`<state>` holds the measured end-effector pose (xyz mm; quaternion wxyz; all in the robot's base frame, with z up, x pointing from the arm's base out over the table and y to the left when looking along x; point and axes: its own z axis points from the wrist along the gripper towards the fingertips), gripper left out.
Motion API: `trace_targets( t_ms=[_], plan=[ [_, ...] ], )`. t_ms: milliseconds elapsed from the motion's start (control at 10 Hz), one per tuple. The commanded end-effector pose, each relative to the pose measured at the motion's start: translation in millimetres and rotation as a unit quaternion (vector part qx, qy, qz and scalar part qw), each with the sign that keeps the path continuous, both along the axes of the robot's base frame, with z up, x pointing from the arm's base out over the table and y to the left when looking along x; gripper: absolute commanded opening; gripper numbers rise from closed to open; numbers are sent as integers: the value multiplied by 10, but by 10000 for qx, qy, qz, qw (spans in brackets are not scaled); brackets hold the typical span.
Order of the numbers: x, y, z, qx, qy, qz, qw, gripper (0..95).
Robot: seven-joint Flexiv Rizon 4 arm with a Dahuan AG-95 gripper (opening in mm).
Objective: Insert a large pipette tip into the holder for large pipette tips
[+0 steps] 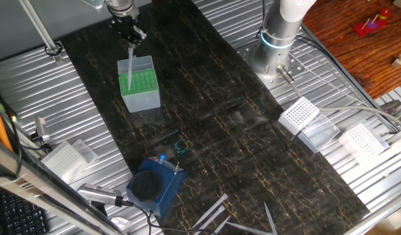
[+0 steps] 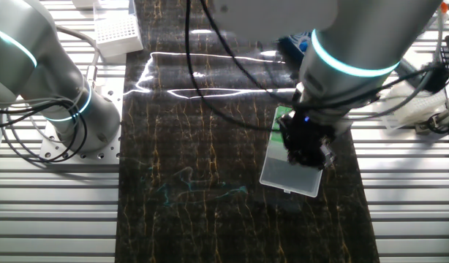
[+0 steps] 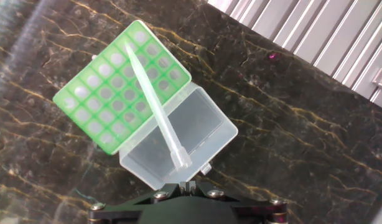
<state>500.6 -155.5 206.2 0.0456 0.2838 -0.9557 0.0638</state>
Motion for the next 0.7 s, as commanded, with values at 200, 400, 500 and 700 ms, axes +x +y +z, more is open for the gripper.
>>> trace_targets(
  t_ms=[200,400,500,700],
  plan=[
    [7,22,45,-52,19,-1,10000,0],
    [-73,-81,41,-56,30,15,10000,0],
    [-109,-122,27,-52,25,36,10000,0],
    [-124,-194,-22,-43,3,79,10000,0]
  ],
)
